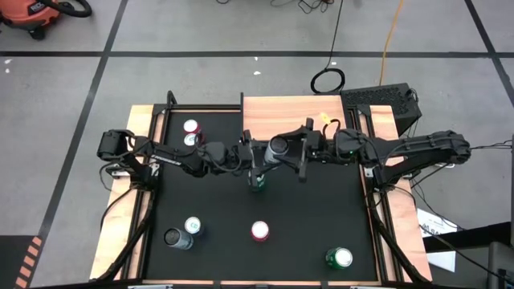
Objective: Place canned beverage on shelf
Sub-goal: Put the right white soda can on the shelf
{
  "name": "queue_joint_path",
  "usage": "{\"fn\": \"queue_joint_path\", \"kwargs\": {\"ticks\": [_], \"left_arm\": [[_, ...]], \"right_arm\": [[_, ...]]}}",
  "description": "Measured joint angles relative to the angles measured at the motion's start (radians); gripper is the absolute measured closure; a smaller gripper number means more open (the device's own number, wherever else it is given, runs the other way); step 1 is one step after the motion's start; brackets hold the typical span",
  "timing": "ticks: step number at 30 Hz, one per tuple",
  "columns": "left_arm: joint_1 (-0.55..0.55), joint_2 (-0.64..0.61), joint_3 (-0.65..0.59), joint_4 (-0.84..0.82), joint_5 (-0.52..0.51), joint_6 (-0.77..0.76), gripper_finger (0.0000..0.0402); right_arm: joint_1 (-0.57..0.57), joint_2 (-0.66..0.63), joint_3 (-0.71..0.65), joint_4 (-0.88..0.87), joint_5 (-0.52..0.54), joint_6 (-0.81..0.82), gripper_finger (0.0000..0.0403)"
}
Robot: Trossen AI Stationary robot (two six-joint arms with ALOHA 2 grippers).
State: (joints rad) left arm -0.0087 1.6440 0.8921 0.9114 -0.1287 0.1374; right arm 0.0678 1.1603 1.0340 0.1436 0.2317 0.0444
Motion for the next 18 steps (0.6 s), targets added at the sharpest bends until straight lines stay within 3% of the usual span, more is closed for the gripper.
{"fn": "queue_joint_path", "kwargs": {"ticks": [7, 12, 18], "left_arm": [[0.007, 0.000, 0.000, -0.011, 0.000, -0.006, 0.0157], [0.011, -0.002, 0.000, -0.048, -0.011, 0.003, 0.0153], [0.033, -0.069, 0.002, -0.179, -0.080, -0.005, 0.0096]], "right_arm": [[-0.034, -0.001, 0.001, -0.026, -0.016, 0.022, 0.0163], [-0.048, -0.017, 0.001, -0.085, -0.019, -0.004, 0.0162], [-0.118, -0.086, 0.000, -0.184, -0.054, -0.003, 0.0161]]}}
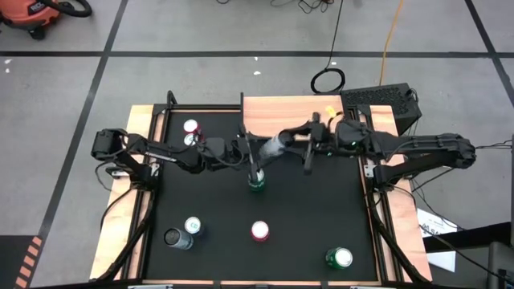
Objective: Place canned beverage on shelf
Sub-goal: Put the right white soda can on the shelf
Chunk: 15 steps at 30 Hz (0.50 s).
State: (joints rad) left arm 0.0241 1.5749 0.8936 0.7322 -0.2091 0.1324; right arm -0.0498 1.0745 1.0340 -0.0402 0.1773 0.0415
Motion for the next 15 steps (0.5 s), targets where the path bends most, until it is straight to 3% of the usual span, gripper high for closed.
{"fn": "queue_joint_path", "kwargs": {"ticks": [7, 15], "left_arm": [[0.019, -0.024, 0.000, -0.096, -0.016, -0.021, 0.0025], [0.022, -0.023, 0.000, -0.156, -0.010, -0.021, 0.0014]], "right_arm": [[-0.152, -0.073, -0.002, -0.158, -0.018, -0.009, 0.0162], [-0.384, -0.093, 0.142, -0.397, -0.076, -0.084, 0.0162]]}}
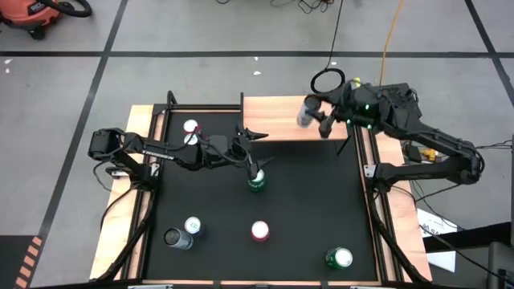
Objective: Place canned beverage on shelf
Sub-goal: Put the right white soda can on the shelf
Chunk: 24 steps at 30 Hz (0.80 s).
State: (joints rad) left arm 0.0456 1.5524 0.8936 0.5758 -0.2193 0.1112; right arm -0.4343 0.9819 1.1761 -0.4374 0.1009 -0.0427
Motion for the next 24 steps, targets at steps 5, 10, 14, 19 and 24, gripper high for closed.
{"fn": "queue_joint_path", "kwargs": {"ticks": [5, 10, 14, 19, 24], "left_arm": [[0.001, 0.000, 0.000, -0.010, 0.000, 0.000, 0.0014], [0.000, 0.000, 0.000, -0.048, 0.001, 0.000, 0.0014], [0.000, 0.000, 0.000, -0.062, 0.001, 0.000, 0.0014], [0.001, 0.000, 0.000, -0.062, 0.001, 0.000, 0.0014], [0.001, 0.000, 0.000, -0.062, 0.001, 0.004, 0.0014]], "right_arm": [[-0.177, 0.015, 0.016, -0.073, -0.164, -0.073, 0.0162], [-0.379, 0.026, 0.015, -0.086, -0.319, -0.138, 0.0162], [-0.519, 0.056, 0.014, -0.098, -0.438, -0.155, 0.0162], [-0.652, 0.100, 0.015, -0.092, -0.554, -0.194, 0.0162], [-0.734, 0.145, 0.014, -0.099, -0.619, -0.238, 0.0163]]}}
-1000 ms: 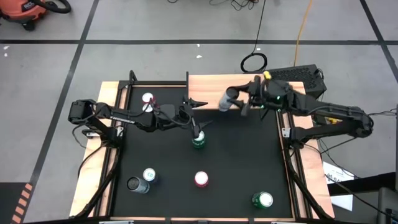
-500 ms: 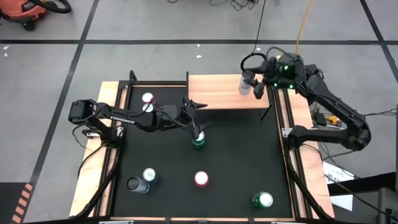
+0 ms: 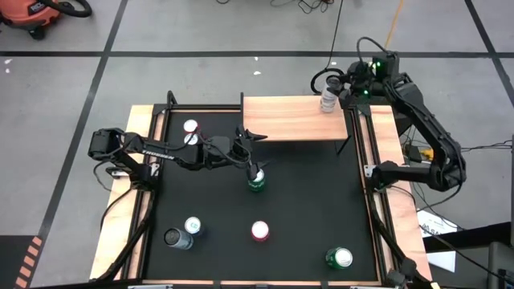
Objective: Place canned beverage on shelf
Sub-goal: Put the right white soda can on the shelf
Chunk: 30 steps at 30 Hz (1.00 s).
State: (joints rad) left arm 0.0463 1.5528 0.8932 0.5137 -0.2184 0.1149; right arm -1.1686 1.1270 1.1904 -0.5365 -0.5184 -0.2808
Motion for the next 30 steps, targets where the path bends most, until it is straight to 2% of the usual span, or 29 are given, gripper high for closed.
{"fn": "queue_joint_path", "kwargs": {"ticks": [4, 7, 14, 22, 27, 30], "left_arm": [[0.000, 0.000, 0.000, 0.000, 0.000, 0.005, 0.0014], [0.001, 0.000, 0.000, 0.000, 0.000, 0.006, 0.0013], [0.017, 0.000, 0.000, 0.000, 0.000, 0.006, 0.0013], [0.026, 0.000, 0.000, 0.000, 0.000, 0.004, 0.0013], [0.026, 0.000, 0.000, -0.003, 0.001, 0.008, 0.0013], [0.026, 0.000, 0.000, -0.002, -0.001, 0.026, 0.0013]], "right_arm": [[-0.044, 0.026, 0.002, 0.006, -0.023, -0.038, 0.0163], [-0.070, 0.034, 0.002, 0.003, -0.094, -0.060, 0.0163], [-0.094, 0.034, 0.002, -0.020, -0.175, -0.123, 0.0156], [-0.094, 0.032, 0.002, -0.017, -0.124, -0.109, 0.0128], [-0.094, 0.010, 0.001, -0.022, -0.030, -0.128, 0.0105], [-0.094, -0.019, 0.001, -0.021, -0.030, -0.133, 0.0095]]}}
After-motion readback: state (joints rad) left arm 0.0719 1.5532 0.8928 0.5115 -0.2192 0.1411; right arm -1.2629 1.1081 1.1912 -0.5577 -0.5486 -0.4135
